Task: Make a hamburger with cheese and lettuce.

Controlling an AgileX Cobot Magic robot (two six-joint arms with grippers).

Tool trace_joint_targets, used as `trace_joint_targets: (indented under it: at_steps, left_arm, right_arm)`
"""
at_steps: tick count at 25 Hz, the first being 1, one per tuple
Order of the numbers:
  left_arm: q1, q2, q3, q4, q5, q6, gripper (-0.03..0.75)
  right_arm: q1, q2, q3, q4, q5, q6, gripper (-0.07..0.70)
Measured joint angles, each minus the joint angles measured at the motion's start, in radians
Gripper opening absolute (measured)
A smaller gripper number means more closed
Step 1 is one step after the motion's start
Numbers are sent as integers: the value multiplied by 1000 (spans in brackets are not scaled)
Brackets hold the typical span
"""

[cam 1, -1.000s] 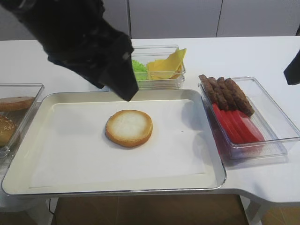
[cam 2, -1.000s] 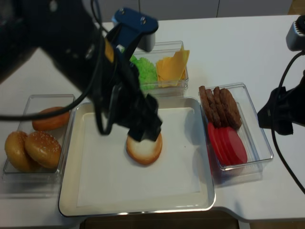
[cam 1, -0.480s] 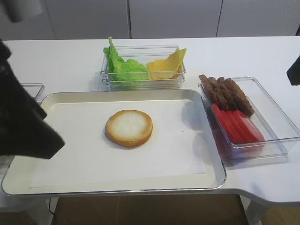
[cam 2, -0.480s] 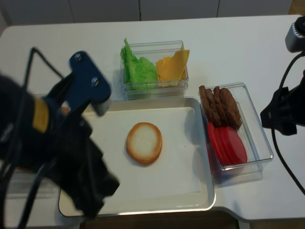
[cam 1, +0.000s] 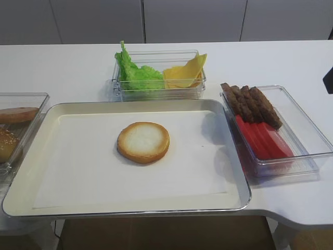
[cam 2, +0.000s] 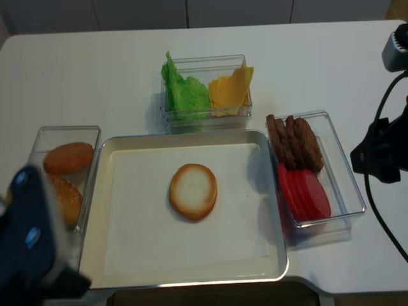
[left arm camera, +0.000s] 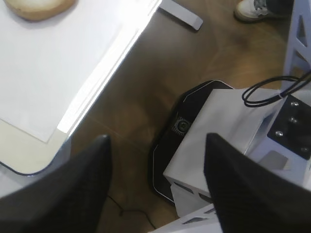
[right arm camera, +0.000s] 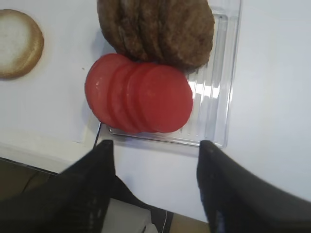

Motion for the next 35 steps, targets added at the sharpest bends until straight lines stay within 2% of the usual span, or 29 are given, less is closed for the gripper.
trace_joint_targets:
  at_steps: [7,12,19,27,31,35]
  left_arm:
    - [0,-246,170,-25,0,11,447]
    - [0,-412,271,-36,2,11,447]
    - [0,-580,325,-36,6,25,447]
    - [0,-638,361,-16,7,35,447]
    - [0,-674,384,9,-39,13,445]
    - [0,-696,390,35,-54,-29,443]
  right_arm:
    - [0,-24,0,0,18,0,428]
    - [0,-43,0,0,69,0,426]
    - [0,-149,0,-2,87,0,426]
    - [0,-284,-1,-4,103,0,417]
    - [0,-347,-1,-4,114,-3,415]
    - [0,-414,-1,-4,116,-17,409]
